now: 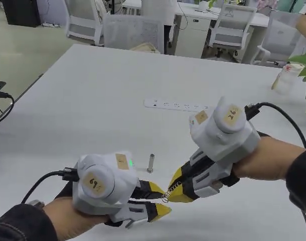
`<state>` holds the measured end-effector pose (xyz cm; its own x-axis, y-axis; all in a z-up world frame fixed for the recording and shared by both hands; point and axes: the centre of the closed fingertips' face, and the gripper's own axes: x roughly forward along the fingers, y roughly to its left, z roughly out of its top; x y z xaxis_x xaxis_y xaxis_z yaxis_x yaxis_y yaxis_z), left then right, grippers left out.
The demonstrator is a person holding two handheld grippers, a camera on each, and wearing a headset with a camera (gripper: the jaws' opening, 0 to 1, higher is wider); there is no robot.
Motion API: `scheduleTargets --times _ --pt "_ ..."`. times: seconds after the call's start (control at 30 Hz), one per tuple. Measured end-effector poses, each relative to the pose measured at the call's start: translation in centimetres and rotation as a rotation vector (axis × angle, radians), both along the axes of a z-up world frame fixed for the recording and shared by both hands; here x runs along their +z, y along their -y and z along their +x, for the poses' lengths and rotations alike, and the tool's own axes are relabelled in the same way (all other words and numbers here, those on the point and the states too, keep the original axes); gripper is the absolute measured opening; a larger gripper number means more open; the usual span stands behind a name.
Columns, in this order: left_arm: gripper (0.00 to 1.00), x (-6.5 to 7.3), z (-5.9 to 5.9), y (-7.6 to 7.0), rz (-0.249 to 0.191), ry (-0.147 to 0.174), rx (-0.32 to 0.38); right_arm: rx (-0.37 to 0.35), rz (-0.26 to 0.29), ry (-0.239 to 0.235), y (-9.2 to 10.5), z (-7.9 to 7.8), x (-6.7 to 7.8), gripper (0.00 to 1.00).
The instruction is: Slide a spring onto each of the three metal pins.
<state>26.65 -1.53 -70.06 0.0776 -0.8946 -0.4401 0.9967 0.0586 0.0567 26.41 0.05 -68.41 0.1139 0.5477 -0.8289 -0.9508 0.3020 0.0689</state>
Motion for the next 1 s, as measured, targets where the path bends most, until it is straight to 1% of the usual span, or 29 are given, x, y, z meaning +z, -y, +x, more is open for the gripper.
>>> scheduleTargets --times 0.07,0.17,0.2,0.27,0.3,0.33,0.5,0.57,0.63,0.67,0.7,0.73,0.8,0.87,0.9,0.93,1.0 --pt "0.11 0.2 0.1 -0.1 -0.009 -0.008 0.007 0.001 -0.006 0.000 0.1 0.0 0.0 0.08" --pt "0.15 0.7 0.4 -0.5 -0.028 -0.031 0.027 -0.003 -0.015 0.003 0.4 0.1 0.1 0.08" --pt "0.16 0.7 0.4 -0.6 -0.030 -0.039 0.031 -0.004 -0.016 0.002 0.4 0.2 0.1 0.08" --pt "0.18 0.7 0.6 -1.1 -0.036 -0.044 0.041 -0.006 -0.021 0.004 0.5 0.3 0.2 0.08" --pt "0.20 0.6 0.6 -1.4 -0.037 -0.054 0.047 -0.006 -0.022 0.004 0.6 0.3 0.3 0.08" --pt "0.21 0.5 0.6 -1.5 -0.037 -0.065 0.051 -0.007 -0.023 0.006 0.6 0.4 0.3 0.08" --pt "0.30 0.4 0.1 -1.9 -0.037 -0.088 0.047 -0.007 -0.026 0.011 0.5 0.7 0.4 0.08" --pt "0.36 0.5 0.0 -2.1 -0.046 -0.096 0.049 -0.005 -0.028 0.013 0.4 0.8 0.5 0.08" --pt "0.42 0.7 -0.2 -2.2 -0.057 -0.111 0.050 -0.003 -0.029 0.017 0.3 0.9 0.7 0.08" --pt "0.41 0.7 -0.2 -2.4 -0.058 -0.112 0.051 -0.001 -0.031 0.016 0.3 1.0 0.8 0.08" --pt "0.41 0.7 -0.2 -2.5 -0.057 -0.106 0.055 0.001 -0.032 0.018 0.3 1.0 0.9 0.08" --pt "0.43 0.8 -0.2 -2.6 -0.058 -0.103 0.056 0.002 -0.034 0.020 0.2 1.1 1.0 0.08" --pt "0.44 0.8 -0.3 -2.9 -0.065 -0.113 0.060 0.008 -0.038 0.022 0.2 1.2 1.2 0.08" --pt "0.47 0.9 -0.2 -3.3 -0.071 -0.108 0.067 0.012 -0.046 0.025 0.2 1.4 1.3 0.08" --pt "0.50 1.0 -0.2 -3.4 -0.081 -0.115 0.076 0.014 -0.048 0.026 0.2 1.6 1.4 0.08" --pt "0.51 1.0 -0.1 -3.6 -0.083 -0.118 0.078 0.015 -0.049 0.025 0.1 1.6 1.5 0.08" --pt "0.52 0.9 0.0 -4.0 -0.086 -0.112 0.090 0.019 -0.057 0.031 0.1 1.9 1.7 0.08"
